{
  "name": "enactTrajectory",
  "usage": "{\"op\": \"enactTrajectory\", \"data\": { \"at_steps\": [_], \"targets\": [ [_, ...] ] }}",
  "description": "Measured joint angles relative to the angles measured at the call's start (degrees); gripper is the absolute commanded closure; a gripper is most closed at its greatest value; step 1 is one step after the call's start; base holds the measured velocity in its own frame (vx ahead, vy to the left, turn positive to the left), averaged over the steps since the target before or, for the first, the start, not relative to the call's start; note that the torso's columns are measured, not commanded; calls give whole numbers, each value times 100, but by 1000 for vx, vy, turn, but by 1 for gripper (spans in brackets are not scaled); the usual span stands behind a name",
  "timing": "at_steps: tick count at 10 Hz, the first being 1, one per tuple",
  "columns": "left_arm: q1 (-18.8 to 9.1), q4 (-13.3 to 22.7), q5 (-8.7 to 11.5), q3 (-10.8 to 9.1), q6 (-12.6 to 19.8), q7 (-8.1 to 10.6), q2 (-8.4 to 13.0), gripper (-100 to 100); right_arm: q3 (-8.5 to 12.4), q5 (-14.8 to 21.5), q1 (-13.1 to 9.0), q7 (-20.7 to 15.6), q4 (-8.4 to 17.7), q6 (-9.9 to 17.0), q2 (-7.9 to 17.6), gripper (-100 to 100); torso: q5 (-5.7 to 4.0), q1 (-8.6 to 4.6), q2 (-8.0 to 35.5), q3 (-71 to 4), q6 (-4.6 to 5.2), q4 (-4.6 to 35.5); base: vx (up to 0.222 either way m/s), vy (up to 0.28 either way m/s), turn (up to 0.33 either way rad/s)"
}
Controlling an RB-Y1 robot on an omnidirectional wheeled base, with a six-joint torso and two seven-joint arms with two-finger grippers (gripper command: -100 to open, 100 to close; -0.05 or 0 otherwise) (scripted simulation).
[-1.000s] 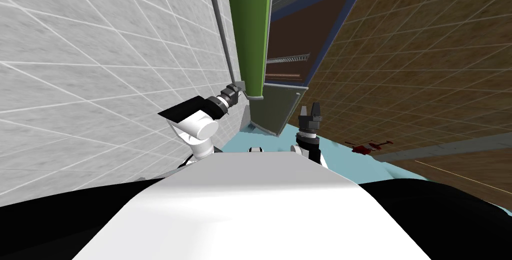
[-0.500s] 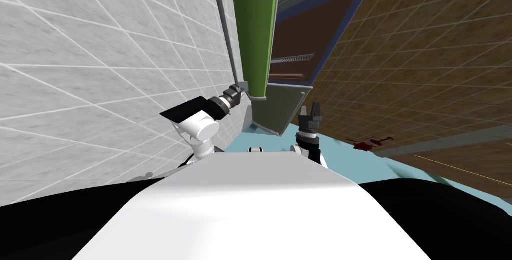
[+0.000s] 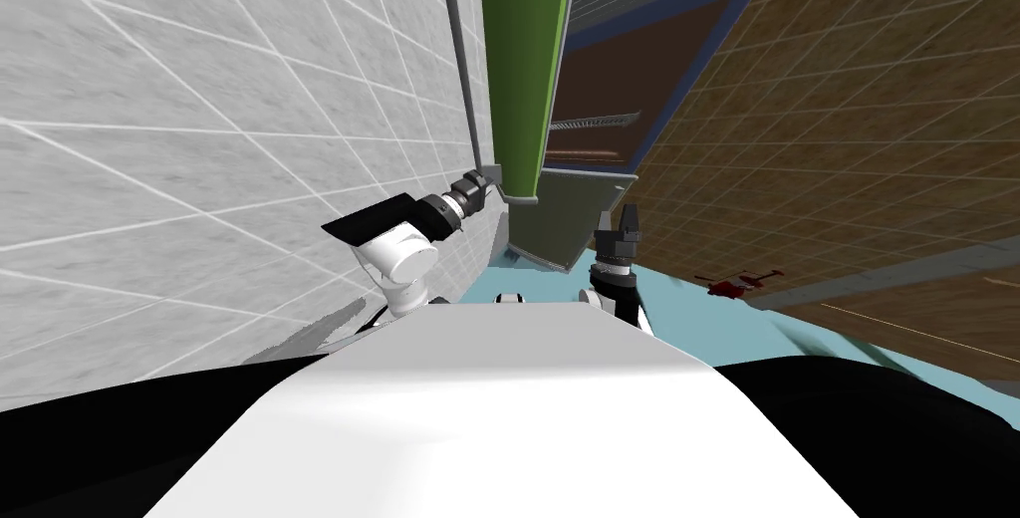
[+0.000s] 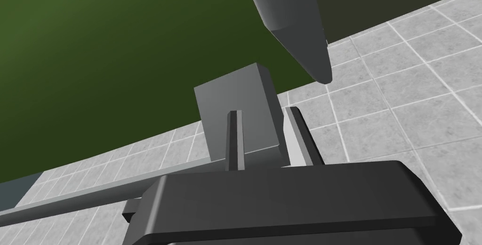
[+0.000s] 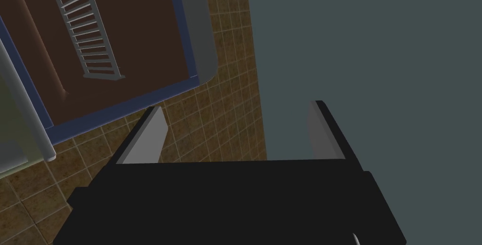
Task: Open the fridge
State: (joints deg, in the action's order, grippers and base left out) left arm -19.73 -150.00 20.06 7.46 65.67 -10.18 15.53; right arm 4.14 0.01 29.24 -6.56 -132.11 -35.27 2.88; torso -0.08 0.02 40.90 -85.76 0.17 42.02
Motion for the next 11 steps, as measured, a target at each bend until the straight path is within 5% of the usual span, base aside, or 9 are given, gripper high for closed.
{"op": "enactTrajectory", "data": {
  "at_steps": [4,5,11],
  "targets": [
    [-45,0,198,96,-47,-22,-6,100,0,0,0,0,0,0,0,0,-7,-20,1,0,3,4,46,238,-60],
    [-43,0,238,114,-66,-30,-4,-100,-1,0,1,0,0,0,-1,0,-7,-31,-1,-1,2,2,4,44,-20],
    [-952,77,600,-315,864,102,-180,-100,-3,0,0,0,0,0,-3,0,0,-9,118,81,-7,49,8,-12,48]
  ]
}}
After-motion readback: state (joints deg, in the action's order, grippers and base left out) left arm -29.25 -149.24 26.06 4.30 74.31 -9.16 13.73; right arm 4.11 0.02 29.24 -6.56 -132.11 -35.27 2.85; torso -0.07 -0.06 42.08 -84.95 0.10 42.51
